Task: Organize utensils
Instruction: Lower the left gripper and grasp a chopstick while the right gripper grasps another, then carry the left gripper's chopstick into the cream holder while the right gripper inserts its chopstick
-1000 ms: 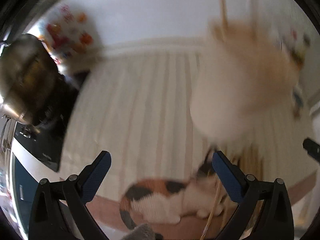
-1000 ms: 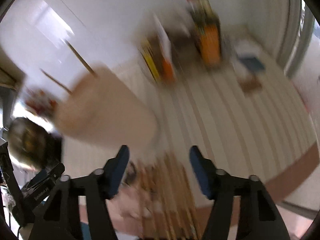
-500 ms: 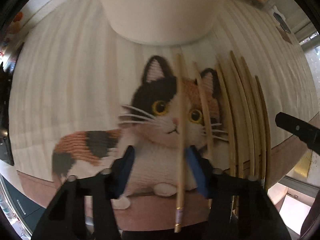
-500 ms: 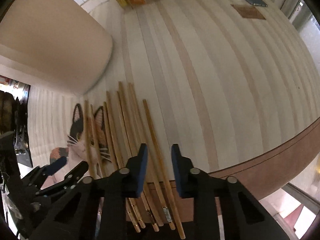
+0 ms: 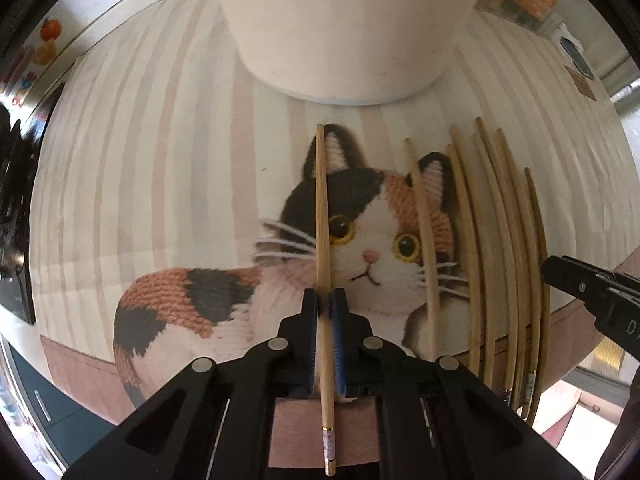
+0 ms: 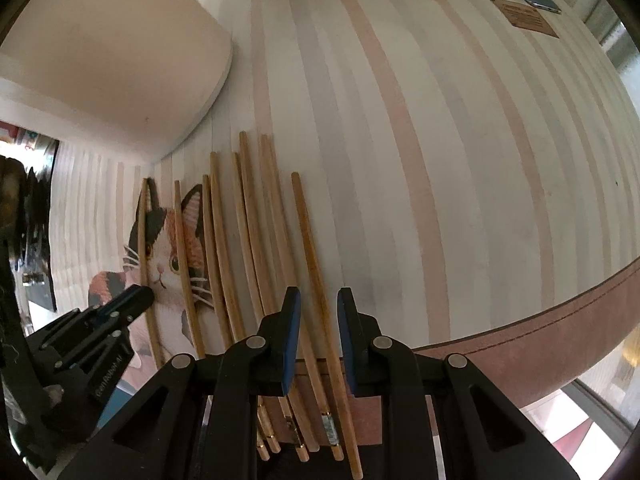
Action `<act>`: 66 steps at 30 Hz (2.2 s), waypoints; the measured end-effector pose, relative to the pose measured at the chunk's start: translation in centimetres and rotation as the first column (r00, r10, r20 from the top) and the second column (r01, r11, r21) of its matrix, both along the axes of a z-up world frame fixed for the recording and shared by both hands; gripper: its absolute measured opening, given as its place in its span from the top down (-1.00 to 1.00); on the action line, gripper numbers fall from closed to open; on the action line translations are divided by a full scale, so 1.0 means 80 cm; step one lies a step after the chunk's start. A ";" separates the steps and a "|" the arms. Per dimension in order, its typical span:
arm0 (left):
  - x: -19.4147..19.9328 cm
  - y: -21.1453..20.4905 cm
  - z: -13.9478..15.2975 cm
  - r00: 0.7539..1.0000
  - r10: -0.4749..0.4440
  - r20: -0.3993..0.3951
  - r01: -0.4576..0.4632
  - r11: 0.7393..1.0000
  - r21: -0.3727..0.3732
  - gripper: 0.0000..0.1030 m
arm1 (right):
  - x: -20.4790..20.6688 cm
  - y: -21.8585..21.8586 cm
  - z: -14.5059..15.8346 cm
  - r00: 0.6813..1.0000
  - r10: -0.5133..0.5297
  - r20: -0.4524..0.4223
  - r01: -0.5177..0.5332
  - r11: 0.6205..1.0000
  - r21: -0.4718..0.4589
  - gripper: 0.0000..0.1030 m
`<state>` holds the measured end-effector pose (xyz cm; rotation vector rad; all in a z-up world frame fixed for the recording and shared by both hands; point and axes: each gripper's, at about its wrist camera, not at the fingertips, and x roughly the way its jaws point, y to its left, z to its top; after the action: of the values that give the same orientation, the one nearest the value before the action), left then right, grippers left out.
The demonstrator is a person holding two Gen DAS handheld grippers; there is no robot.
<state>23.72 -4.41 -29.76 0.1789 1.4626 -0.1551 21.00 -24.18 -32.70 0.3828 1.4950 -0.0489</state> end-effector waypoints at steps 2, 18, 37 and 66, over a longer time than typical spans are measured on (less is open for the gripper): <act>-0.004 0.007 -0.001 1.000 0.011 -0.002 -0.011 1.000 -0.001 0.91 | 0.002 0.009 -0.005 1.000 0.018 -0.009 -0.018 1.000 -0.010 0.61; -0.012 0.072 -0.004 0.965 0.228 -0.133 -0.238 0.969 -0.065 0.91 | 0.006 0.025 -0.012 0.998 0.048 -0.035 -0.051 0.994 -0.094 0.87; -0.007 0.082 -0.007 0.977 0.148 -0.151 -0.159 0.985 -0.063 0.80 | 0.023 0.045 0.000 0.989 0.106 -0.104 -0.120 0.983 -0.138 0.86; 0.009 0.049 0.039 0.980 0.172 0.103 -0.176 0.984 0.036 0.92 | 0.029 0.022 0.026 0.998 0.062 -0.020 -0.065 0.987 -0.147 0.86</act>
<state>24.44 -0.48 -26.65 0.0931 1.3758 0.0286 23.32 -22.43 -30.62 0.2154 1.5069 -0.1116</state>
